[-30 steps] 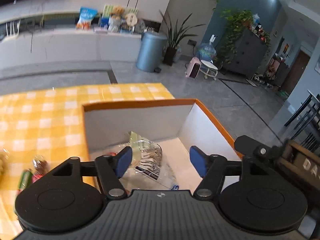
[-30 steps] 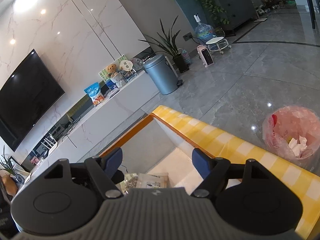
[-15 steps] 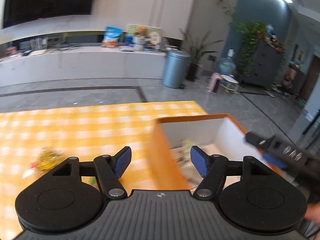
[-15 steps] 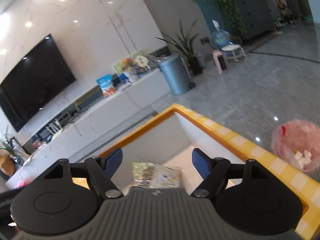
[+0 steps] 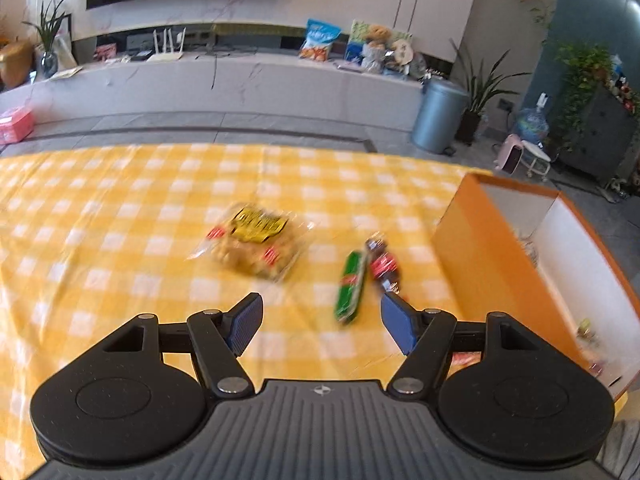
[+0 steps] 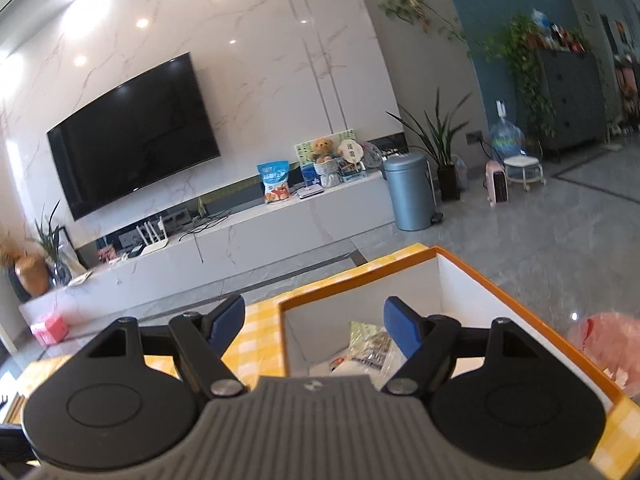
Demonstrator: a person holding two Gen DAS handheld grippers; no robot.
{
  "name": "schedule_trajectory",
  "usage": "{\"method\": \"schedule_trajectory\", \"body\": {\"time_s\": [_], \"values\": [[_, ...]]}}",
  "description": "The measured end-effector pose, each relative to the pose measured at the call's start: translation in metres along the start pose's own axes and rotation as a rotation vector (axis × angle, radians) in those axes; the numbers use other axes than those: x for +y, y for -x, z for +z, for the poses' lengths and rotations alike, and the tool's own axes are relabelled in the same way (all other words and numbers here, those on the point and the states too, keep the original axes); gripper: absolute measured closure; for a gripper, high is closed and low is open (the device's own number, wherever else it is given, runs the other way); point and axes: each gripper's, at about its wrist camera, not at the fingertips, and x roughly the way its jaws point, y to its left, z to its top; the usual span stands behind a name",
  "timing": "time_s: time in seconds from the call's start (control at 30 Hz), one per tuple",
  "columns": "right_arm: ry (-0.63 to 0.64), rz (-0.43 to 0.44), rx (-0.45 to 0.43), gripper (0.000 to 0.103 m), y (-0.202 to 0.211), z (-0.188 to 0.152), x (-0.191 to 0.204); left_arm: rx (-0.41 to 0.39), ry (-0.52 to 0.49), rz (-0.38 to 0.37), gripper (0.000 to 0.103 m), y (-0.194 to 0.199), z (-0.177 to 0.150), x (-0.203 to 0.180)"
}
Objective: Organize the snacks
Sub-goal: 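Grasp the orange chip bag with the right gripper while the left returns to the table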
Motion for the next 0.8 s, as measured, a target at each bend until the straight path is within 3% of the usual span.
{"method": "schedule_trajectory", "body": {"time_s": [0.2,0.4,0.43,0.5,0.57,0.67,0.8], "values": [[0.034,0.059,0.069,0.028,0.040,-0.032,0.014,0.049,0.026,-0.036,0.023,-0.004,-0.016,0.025],[0.064,0.127,0.250,0.028,0.050,-0.070,0.038,0.053,0.070,-0.036,0.023,-0.009,-0.021,0.042],[0.107,0.114,0.286,0.028,0.045,-0.076,0.048,0.056,0.076,-0.044,0.023,-0.010,-0.020,0.045],[0.169,0.005,0.353,0.028,0.030,-0.090,0.067,0.071,0.089,-0.068,0.023,-0.014,-0.020,0.054],[0.168,-0.050,0.382,0.031,0.014,-0.100,0.075,0.076,0.098,-0.081,0.023,-0.016,-0.020,0.063],[0.210,-0.149,0.382,0.031,-0.006,-0.113,0.089,0.083,0.119,-0.070,0.023,-0.017,-0.022,0.075],[0.241,-0.243,0.397,0.023,-0.041,-0.128,0.099,0.086,0.171,-0.089,0.023,-0.018,-0.020,0.086]]}}
